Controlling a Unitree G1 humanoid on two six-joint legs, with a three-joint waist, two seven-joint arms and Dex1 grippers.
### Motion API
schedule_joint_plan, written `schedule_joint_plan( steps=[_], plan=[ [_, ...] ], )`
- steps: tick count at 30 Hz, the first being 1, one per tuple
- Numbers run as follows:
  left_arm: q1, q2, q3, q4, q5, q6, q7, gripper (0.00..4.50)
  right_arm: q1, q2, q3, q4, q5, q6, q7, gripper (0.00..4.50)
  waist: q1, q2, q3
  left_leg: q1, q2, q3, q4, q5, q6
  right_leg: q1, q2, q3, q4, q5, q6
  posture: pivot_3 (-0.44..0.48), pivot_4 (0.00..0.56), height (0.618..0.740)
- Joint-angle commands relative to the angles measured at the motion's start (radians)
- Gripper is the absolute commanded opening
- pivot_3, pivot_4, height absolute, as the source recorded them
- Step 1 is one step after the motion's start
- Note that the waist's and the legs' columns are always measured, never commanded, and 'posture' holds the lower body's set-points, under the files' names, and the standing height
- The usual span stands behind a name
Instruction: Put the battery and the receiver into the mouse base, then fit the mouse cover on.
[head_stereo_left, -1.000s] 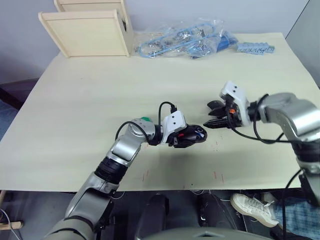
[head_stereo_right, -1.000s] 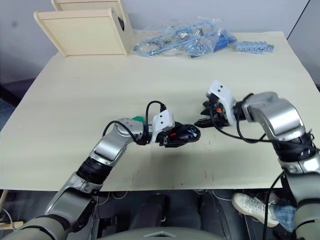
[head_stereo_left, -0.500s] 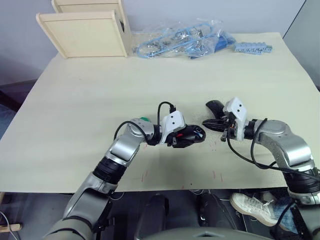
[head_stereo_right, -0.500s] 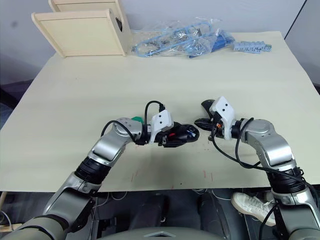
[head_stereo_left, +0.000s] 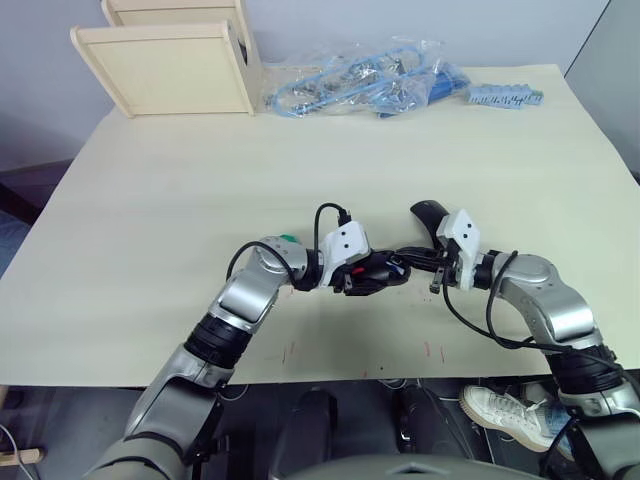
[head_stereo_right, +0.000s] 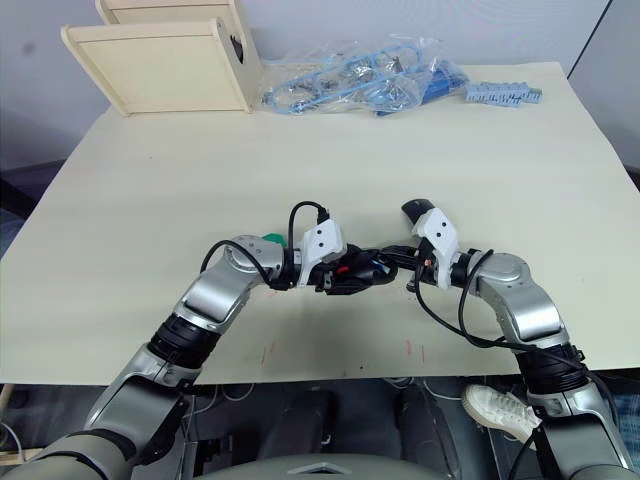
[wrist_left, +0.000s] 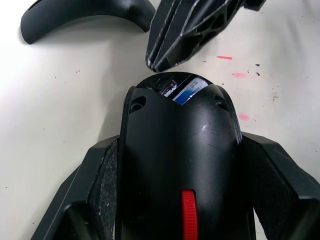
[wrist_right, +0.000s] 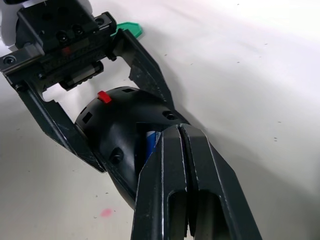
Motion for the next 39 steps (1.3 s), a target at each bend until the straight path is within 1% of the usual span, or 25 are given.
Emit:
schedule_joint_plan(
  steps=[1, 7, 19, 27, 30, 33, 36, 39],
  plan=[
    [0.011, 0.019, -0.008, -0.026, 0.007, 0.019, -0.008, 2.94, -0.021, 0.003, -0.001, -0.013, 0.002, -0.025, 0.009, 0.00, 0.000, 0.000, 0.000, 0.000, 0.000, 0.000, 0.000, 0.000, 0.000, 0.000, 0.000, 0.000, 0.000, 0.000, 0.000, 0.000, 0.150, 0.740],
    [0.012, 0.021, -0.008, -0.031, 0.006, 0.025, -0.007, 2.94, -0.017, 0.000, 0.040, 0.026, -0.048, -0.049, 0.011, 0.00, -0.001, 0.000, 0.000, 0.000, 0.000, 0.000, 0.000, 0.000, 0.000, 0.000, 0.000, 0.000, 0.000, 0.000, 0.000, 0.000, 0.150, 0.740],
    [0.009, 0.020, -0.009, -0.028, 0.006, 0.028, -0.004, 2.94, 0.008, -0.021, 0.116, 0.113, -0.134, -0.038, 0.010, 0.00, -0.003, -0.001, -0.002, 0.002, 0.000, 0.000, 0.000, 0.000, 0.000, 0.000, 0.000, 0.001, 0.001, 0.000, 0.000, 0.000, 0.150, 0.740],
    [0.007, 0.019, -0.012, -0.023, 0.006, 0.029, -0.004, 2.94, 0.019, -0.042, 0.143, 0.140, -0.165, -0.039, 0.009, 0.00, -0.003, -0.001, -0.011, 0.002, 0.000, 0.000, 0.000, 0.000, 0.000, 0.001, 0.001, 0.001, 0.000, 0.000, 0.000, 0.000, 0.150, 0.740],
    [0.006, 0.019, -0.014, -0.020, 0.005, 0.029, -0.002, 2.94, 0.018, -0.019, 0.081, 0.111, -0.108, -0.047, 0.003, 0.00, -0.003, -0.001, -0.013, 0.003, 0.000, 0.000, 0.000, 0.000, 0.000, 0.002, 0.001, 0.001, 0.000, 0.000, 0.000, 0.000, 0.150, 0.740],
    [0.005, 0.020, -0.015, -0.014, 0.005, 0.025, -0.003, 2.94, 0.017, -0.021, -0.002, 0.026, 0.001, -0.015, 0.037, 0.00, -0.001, -0.001, -0.013, 0.003, 0.000, 0.000, 0.000, 0.000, 0.000, 0.002, 0.001, 0.001, 0.000, 0.000, 0.000, 0.000, 0.150, 0.740],
    [0.008, 0.020, -0.018, -0.017, 0.004, 0.025, -0.004, 2.94, 0.058, -0.083, -0.083, -0.085, 0.099, 0.021, 0.092, 0.00, 0.002, 0.000, -0.012, 0.002, 0.000, 0.000, 0.000, 0.000, 0.000, 0.002, 0.001, 0.001, -0.001, 0.000, 0.000, 0.000, 0.150, 0.740],
    [0.010, 0.020, -0.018, -0.016, 0.003, 0.023, -0.005, 2.94, 0.108, -0.140, -0.134, -0.145, 0.155, 0.051, 0.125, 0.00, 0.000, 0.000, -0.012, 0.002, 0.000, 0.000, 0.000, 0.000, 0.000, 0.002, 0.001, 0.001, -0.001, 0.000, 0.000, 0.000, 0.150, 0.740]
  ],
)
